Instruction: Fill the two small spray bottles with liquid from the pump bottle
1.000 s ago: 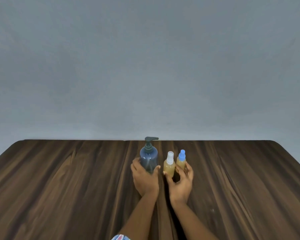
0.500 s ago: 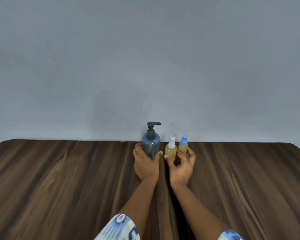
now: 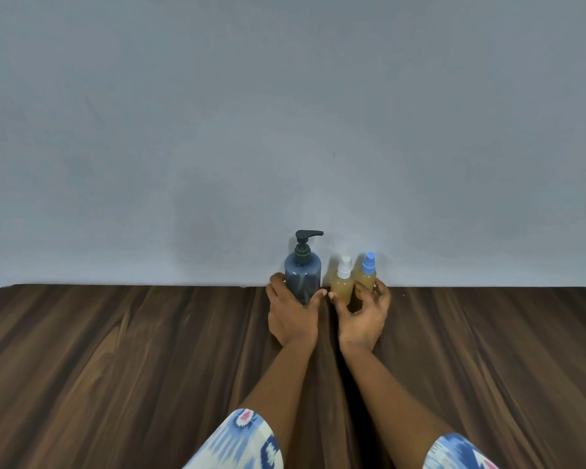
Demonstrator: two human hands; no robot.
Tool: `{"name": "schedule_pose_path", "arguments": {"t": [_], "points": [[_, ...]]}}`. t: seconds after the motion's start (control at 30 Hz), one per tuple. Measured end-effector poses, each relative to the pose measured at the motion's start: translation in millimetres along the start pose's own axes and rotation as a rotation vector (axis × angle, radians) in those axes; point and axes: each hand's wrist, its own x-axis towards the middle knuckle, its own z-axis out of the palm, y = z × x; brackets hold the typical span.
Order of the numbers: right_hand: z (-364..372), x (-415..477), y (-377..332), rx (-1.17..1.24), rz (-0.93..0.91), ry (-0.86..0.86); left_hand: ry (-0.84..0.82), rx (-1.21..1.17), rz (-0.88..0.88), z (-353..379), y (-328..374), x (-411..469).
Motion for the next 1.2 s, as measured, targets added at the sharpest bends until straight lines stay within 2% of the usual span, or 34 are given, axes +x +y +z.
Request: {"name": "schedule_pose_path", "arguments": {"t": [0.33,0.63,0.93,1.03,1.13,1.2], "points": [[6,2,-6,-0.184,-0.018,0.016,0.07,0.117,0.062,5,-7,6],[6,1,-5,-0.245,-0.019,0.008,0.113,0.15,0.092,12,-13,5],[4,-5,-8,-0.258,-0.042,-0.032,0.039,0.134,0.067,10,-16,3],[-3,-14,-11,-0.245,-0.065,-0.057,-0.001,0.126,0.105,9,-22,-7],[-12,-30,-11,-0.352,-0.11,-0.093,-0.047,0.134,0.179,6,-27,-25],[-20,-37,-8,-0.433,-0.131,-0.193,-0.084,0.173,0.232,5,-32,-38]]}}
